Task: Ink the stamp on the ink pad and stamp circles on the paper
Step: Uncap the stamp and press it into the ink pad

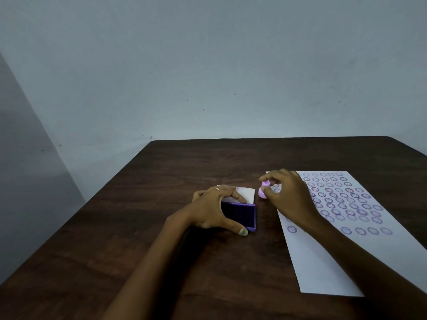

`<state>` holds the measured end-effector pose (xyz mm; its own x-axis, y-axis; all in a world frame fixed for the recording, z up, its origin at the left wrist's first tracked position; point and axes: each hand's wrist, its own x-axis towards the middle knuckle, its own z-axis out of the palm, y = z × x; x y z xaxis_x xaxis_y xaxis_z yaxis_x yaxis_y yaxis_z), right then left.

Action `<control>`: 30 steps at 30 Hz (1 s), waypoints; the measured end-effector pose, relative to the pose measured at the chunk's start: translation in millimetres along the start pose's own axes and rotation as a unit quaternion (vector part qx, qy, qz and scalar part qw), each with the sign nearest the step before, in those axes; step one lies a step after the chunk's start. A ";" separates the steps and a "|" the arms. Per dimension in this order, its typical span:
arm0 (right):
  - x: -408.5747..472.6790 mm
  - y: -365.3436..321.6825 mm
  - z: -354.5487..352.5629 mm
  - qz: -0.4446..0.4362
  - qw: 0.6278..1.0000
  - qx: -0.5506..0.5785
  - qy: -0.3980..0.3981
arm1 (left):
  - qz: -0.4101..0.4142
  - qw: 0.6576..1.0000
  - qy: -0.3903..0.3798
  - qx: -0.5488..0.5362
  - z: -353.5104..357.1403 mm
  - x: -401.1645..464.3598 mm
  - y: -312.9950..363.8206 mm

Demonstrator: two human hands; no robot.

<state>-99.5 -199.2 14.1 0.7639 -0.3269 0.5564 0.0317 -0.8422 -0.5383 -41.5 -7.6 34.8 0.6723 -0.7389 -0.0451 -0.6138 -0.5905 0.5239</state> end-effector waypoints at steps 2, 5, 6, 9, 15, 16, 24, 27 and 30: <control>0.8 -0.8 -1.4 0.003 0.999 0.033 0.009 | 0.000 1.000 -0.011 -0.001 -2.1 -1.8 1.3; 0.5 -4.4 -3.1 0.020 0.996 0.087 0.029 | -0.005 1.000 -0.016 0.003 -1.8 -2.4 0.9; 0.7 -5.8 -3.7 0.029 0.994 0.105 0.032 | -0.009 1.000 -0.016 0.004 -1.0 -2.0 0.3; 1.5 -6.9 -5.3 0.064 0.987 0.149 0.009 | -0.016 1.000 -0.012 0.009 0.8 -1.2 0.8; -5.4 -16.7 -2.9 0.027 0.982 0.169 -0.084 | -0.005 1.000 0.013 0.014 -0.6 -1.9 -0.1; -7.0 -19.1 -2.7 0.014 0.981 0.163 -0.099 | -0.004 1.000 0.011 0.012 -0.7 -2.2 -0.4; -10.8 -17.3 2.2 -0.050 0.985 0.056 -0.157 | 0.002 1.000 0.007 0.015 -3.1 -5.2 4.8; -9.4 -11.6 5.2 -0.056 0.985 0.039 -0.159 | 0.001 1.000 -0.002 0.018 -4.1 -6.4 5.7; -8.3 -6.8 9.3 -0.045 0.985 0.035 -0.165 | 0.001 1.000 -0.006 0.014 -3.9 -6.6 6.0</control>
<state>-100.0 -186.8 7.2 0.9238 -0.0856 0.3733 0.1440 -0.8256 -0.5456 -48.0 -5.0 41.6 0.6658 -0.7441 -0.0551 -0.6267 -0.5977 0.5001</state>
